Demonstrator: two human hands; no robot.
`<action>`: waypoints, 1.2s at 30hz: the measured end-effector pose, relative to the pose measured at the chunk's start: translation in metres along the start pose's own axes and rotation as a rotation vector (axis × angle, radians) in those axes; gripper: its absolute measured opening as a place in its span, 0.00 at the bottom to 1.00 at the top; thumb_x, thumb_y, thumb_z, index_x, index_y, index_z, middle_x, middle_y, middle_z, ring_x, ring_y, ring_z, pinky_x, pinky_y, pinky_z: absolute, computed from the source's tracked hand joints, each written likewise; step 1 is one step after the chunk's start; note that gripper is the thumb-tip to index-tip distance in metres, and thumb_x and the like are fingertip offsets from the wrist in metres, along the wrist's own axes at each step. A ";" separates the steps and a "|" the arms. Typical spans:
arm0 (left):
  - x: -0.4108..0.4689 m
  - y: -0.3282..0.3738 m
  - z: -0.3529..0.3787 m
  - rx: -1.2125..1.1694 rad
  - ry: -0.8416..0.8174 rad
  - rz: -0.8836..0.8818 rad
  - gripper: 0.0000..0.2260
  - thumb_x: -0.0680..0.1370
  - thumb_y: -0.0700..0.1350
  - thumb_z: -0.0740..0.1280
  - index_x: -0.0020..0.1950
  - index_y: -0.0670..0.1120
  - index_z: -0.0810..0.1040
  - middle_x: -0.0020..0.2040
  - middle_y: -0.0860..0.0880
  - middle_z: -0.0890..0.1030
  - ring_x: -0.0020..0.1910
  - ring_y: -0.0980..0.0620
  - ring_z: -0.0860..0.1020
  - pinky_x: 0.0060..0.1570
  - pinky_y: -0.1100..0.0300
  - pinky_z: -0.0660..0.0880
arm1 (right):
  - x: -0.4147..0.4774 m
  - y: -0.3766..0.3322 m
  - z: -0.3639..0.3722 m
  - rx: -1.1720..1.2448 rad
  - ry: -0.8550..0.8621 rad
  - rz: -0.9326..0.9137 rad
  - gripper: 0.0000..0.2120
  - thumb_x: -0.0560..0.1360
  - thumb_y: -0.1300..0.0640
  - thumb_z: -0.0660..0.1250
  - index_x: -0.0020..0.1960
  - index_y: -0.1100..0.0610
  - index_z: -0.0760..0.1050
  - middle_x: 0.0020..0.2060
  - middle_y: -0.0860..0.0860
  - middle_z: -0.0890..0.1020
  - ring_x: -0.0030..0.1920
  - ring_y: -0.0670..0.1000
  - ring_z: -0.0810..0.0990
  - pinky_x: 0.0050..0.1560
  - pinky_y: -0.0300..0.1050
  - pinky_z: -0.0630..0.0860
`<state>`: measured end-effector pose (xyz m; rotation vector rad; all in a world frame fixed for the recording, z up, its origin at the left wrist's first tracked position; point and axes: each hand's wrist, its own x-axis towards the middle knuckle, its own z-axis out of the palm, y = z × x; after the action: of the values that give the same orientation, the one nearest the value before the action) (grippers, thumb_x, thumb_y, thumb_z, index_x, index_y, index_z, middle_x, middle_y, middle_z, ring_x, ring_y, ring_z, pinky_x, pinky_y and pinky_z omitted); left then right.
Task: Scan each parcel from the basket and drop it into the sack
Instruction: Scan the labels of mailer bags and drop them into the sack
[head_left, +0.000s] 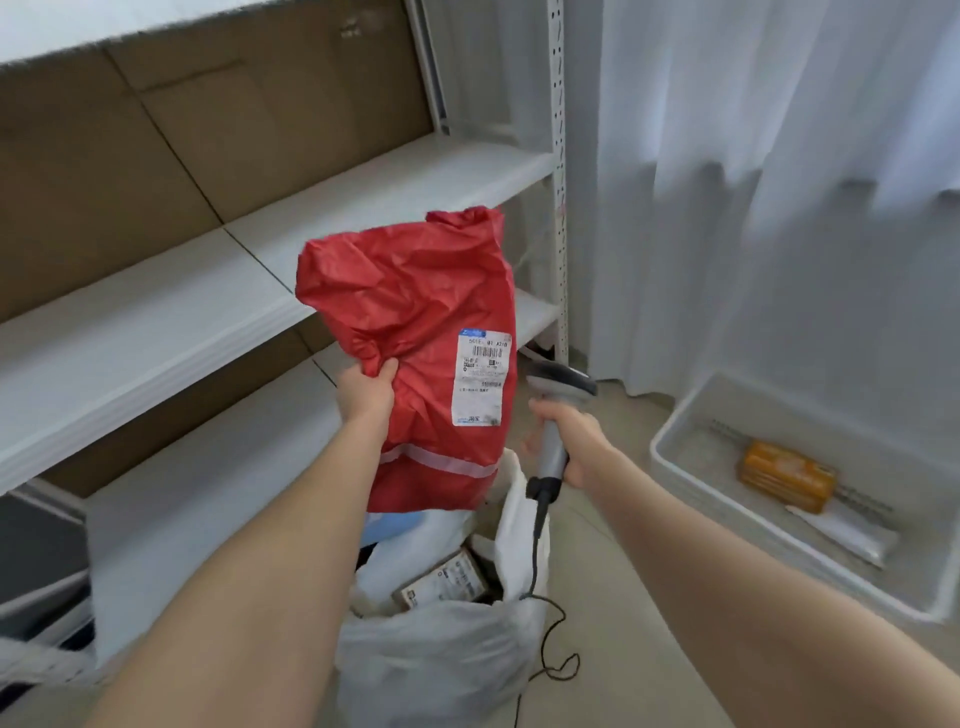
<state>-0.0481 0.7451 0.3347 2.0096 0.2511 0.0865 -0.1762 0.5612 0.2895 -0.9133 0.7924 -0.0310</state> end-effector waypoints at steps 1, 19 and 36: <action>0.006 -0.019 -0.005 0.017 0.007 -0.025 0.13 0.78 0.47 0.67 0.54 0.38 0.80 0.51 0.40 0.81 0.53 0.40 0.78 0.52 0.55 0.71 | 0.006 0.012 0.007 -0.002 -0.001 0.023 0.21 0.73 0.61 0.73 0.63 0.63 0.71 0.43 0.59 0.78 0.38 0.55 0.79 0.38 0.50 0.82; 0.101 -0.292 -0.018 0.914 -0.597 -0.431 0.58 0.67 0.49 0.79 0.75 0.34 0.36 0.78 0.38 0.45 0.77 0.43 0.53 0.73 0.54 0.55 | 0.127 0.181 0.085 -0.197 0.033 0.345 0.10 0.72 0.58 0.72 0.50 0.59 0.75 0.41 0.58 0.78 0.39 0.56 0.78 0.44 0.54 0.79; 0.181 -0.324 -0.077 0.448 -0.032 -0.117 0.24 0.76 0.31 0.55 0.69 0.47 0.74 0.65 0.42 0.77 0.63 0.41 0.74 0.59 0.59 0.69 | 0.179 0.334 0.224 -0.316 -0.173 0.357 0.08 0.74 0.66 0.70 0.43 0.54 0.75 0.36 0.49 0.78 0.35 0.44 0.75 0.32 0.31 0.71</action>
<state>0.0706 0.9874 0.0683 2.4321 0.3940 -0.0845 -0.0050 0.8660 0.0220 -1.0429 0.8005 0.4921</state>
